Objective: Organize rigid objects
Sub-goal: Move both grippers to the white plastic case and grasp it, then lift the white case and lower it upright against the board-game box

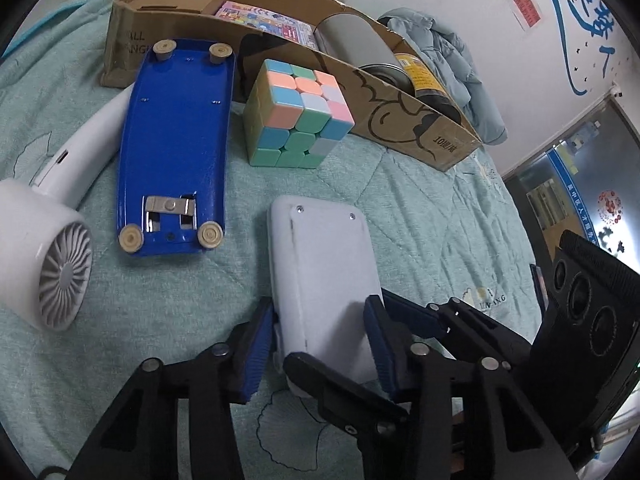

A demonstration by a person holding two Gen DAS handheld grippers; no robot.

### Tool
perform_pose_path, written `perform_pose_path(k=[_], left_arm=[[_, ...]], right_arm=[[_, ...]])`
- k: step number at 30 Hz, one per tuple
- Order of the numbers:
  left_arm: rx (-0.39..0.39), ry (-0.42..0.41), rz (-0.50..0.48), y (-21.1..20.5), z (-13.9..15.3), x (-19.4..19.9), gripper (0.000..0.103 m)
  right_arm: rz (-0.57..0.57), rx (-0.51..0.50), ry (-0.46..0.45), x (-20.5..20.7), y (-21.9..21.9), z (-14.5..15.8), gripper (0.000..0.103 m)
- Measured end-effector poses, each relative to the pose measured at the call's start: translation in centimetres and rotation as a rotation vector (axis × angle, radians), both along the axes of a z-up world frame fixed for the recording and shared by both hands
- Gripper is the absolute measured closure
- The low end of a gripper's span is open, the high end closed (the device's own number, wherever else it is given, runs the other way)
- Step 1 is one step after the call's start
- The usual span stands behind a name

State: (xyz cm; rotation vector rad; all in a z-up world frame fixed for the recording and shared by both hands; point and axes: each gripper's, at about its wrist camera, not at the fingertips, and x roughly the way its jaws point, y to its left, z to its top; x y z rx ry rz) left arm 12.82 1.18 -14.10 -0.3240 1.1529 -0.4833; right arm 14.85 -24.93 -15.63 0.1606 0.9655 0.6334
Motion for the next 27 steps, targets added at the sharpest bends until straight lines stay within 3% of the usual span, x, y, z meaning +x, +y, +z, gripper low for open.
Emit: perform_pose_path(k=[5, 14, 27], left_arm=[[-0.001, -0.015, 0.046, 0.2, 0.4, -0.9, 0.066], [0.026, -0.116, 0.056, -1.0, 2.9, -1.8, 0.066], [0.011, -0.282, 0.083, 0.1, 8.8, 1.8, 0.066]], right_arm=[[-0.011, -0.016, -0.027, -0.6, 0.3, 0.1, 0.033], [-0.064, -0.047, -0.078, -0.7, -0.5, 1.8, 0.034], [-0.082, -0.041, -0.212, 3.3, 0.3, 6.5, 0.035]])
